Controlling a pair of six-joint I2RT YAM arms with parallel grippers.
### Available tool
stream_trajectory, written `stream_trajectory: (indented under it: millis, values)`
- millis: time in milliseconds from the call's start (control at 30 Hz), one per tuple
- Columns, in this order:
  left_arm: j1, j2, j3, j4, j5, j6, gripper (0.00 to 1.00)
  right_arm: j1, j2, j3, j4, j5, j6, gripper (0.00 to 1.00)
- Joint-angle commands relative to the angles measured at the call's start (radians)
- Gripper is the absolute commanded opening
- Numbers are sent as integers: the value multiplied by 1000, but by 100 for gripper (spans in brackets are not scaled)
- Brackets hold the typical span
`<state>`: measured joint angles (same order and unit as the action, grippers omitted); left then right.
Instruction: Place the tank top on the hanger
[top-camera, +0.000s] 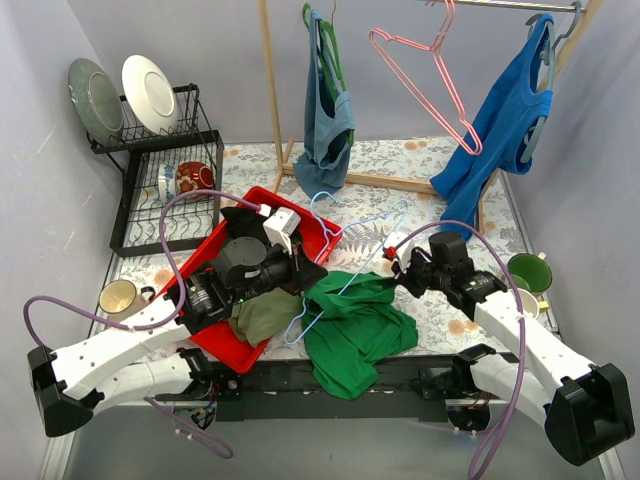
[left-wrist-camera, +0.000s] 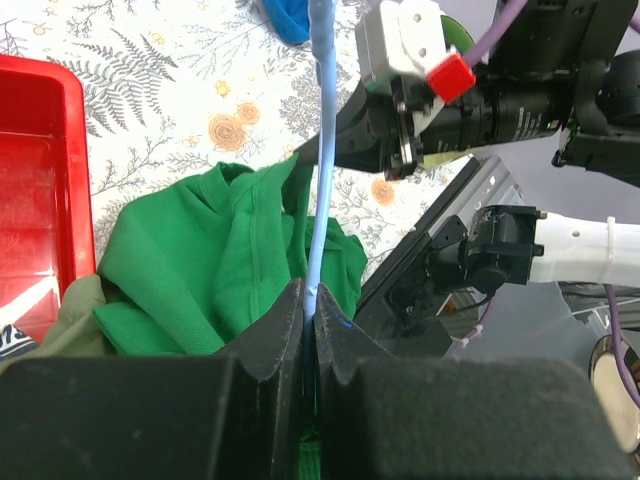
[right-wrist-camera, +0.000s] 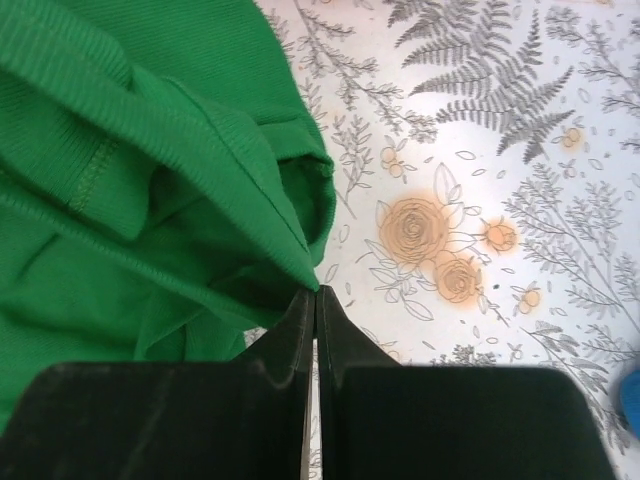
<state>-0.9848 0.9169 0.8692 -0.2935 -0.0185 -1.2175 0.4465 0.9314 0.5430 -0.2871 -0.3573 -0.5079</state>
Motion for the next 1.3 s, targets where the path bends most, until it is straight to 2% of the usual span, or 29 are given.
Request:
stream_trajectory:
  millis: [0,67,100,200,300,633,1133,1267]
  values:
    - [1,-53,-13,14,49,24,0,-43,-6,70,48,130,60,1]
    - [1,-73,-19,-2,61,51,0,-112,-6,101,58,166,97,1]
    - [3,-84,-24,-13,72,59,0,-193,-3,113,62,156,109,1]
    - [3,-108,-38,-38,89,87,0,-314,13,178,48,107,134,1]
    - [3,-102,-39,-59,132,113,0,-368,46,253,25,86,146,1]
    - [1,-29,-21,-85,212,174,0,-404,106,403,6,61,181,1]
    - [1,92,53,-90,284,234,0,-404,138,440,-26,53,157,1]
    - [2,112,70,-108,243,240,0,-404,135,443,-34,57,151,1]
